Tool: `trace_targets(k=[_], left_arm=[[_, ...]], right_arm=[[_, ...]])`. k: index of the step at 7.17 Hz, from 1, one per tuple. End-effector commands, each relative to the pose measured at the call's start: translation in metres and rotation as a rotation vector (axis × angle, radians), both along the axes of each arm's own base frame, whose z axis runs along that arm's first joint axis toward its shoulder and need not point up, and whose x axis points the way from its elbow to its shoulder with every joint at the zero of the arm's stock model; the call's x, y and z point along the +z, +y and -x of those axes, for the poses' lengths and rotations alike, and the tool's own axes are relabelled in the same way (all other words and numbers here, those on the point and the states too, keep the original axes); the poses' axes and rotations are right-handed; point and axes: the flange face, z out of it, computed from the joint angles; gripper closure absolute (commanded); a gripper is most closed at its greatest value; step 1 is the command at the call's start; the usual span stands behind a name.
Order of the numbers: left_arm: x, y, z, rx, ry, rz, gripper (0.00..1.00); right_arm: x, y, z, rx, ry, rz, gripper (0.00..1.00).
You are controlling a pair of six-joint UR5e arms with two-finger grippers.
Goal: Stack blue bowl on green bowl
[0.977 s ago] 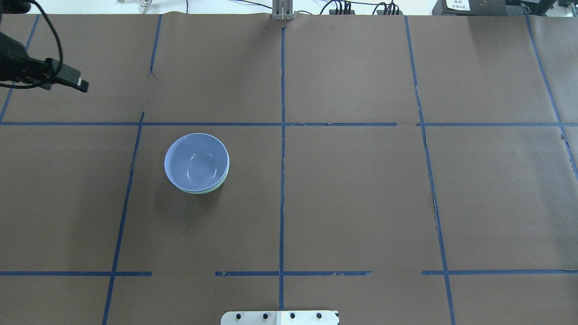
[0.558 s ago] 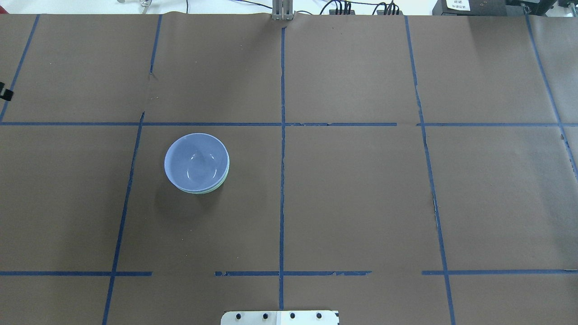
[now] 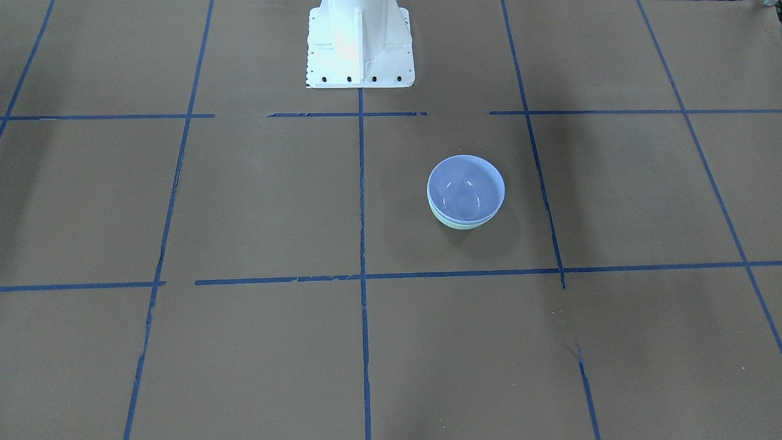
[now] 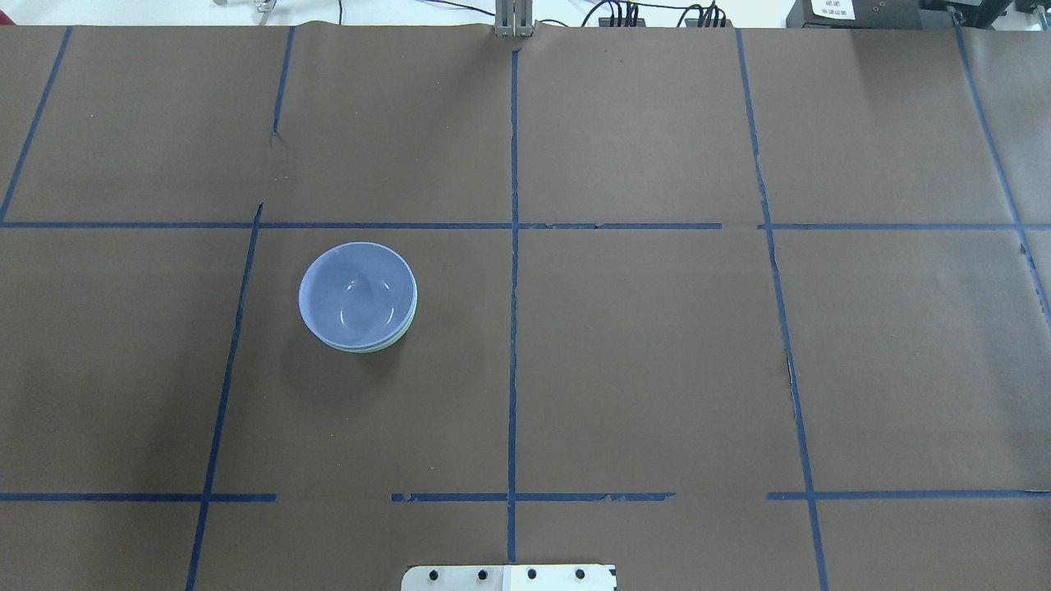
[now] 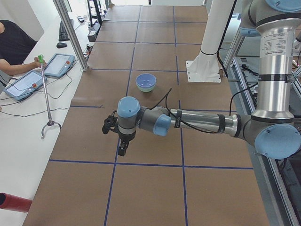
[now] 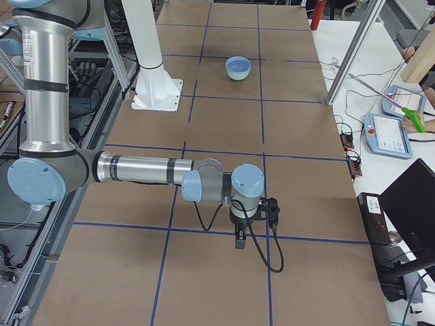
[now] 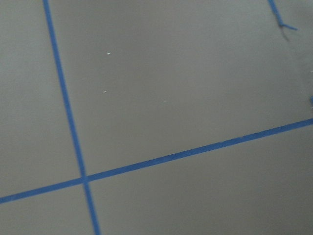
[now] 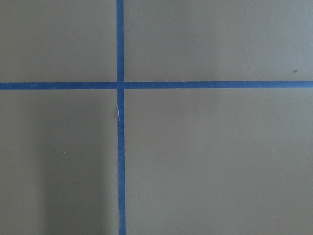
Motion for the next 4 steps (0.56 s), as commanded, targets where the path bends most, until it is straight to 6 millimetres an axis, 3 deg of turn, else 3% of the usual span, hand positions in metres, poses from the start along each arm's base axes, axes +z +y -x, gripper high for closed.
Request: trace_targets(k=[1,4], left_arm=[[0.023,0.019,0.010,-0.010,-0.004,0.121,0.00],[0.019,0.025,0.024,-0.046,0.070,0.167,0.00]], right_arm=[[0.000,0.000,0.000,0.000,0.000,0.000,0.00],[0.000,0.000,0.000,0.000,0.000,0.000,0.00]])
